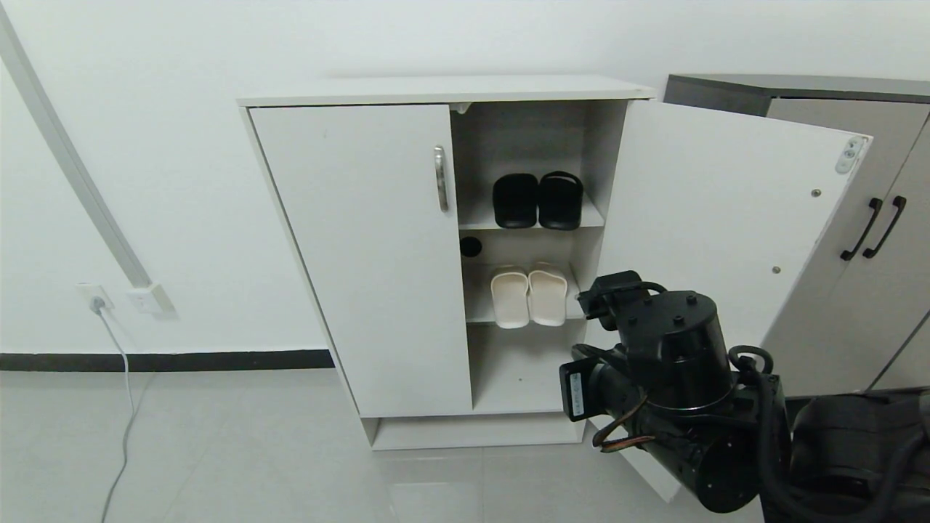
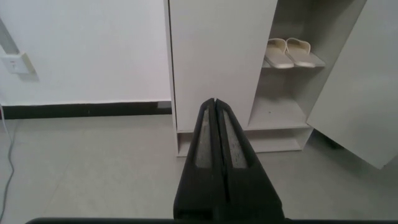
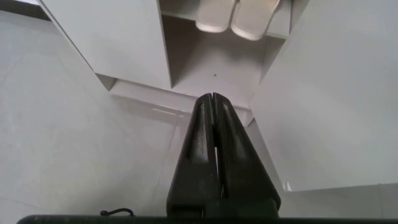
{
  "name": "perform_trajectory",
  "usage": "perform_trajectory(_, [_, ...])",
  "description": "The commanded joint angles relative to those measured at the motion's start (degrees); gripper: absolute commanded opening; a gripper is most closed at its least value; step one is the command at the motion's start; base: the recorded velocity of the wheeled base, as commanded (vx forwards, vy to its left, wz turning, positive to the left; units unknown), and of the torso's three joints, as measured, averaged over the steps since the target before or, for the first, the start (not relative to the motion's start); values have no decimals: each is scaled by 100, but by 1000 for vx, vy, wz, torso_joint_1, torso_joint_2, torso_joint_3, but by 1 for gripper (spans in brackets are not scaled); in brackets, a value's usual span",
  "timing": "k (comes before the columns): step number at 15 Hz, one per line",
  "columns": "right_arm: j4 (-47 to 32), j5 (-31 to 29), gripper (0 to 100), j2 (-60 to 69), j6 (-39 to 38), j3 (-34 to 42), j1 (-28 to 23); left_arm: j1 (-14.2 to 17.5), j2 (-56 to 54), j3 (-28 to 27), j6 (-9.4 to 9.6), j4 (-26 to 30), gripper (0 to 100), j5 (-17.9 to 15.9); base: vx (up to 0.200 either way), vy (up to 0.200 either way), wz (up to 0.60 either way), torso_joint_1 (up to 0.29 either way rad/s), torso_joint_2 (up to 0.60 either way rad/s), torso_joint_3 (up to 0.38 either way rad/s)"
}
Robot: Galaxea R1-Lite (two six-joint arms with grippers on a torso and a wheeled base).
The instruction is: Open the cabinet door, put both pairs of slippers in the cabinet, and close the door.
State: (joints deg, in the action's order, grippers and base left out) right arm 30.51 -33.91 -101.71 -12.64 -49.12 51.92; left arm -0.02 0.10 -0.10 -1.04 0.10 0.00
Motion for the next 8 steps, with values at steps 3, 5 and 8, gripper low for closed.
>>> perform_trajectory(3, [-10,-1,0,-25,7,7,2,2,-1,1,-2,-1,0,0,0,0,0,1,-46,-54])
perform_trajectory(5, [-10,-1,0,-25,7,7,2,-6,-1,1,-2,-1,0,0,0,0,0,5,-185,-300])
perform_trajectory(8, [-10,-1,0,-25,34,34,2,2,-1,1,-2,-1,0,0,0,0,0,35,-463,-367])
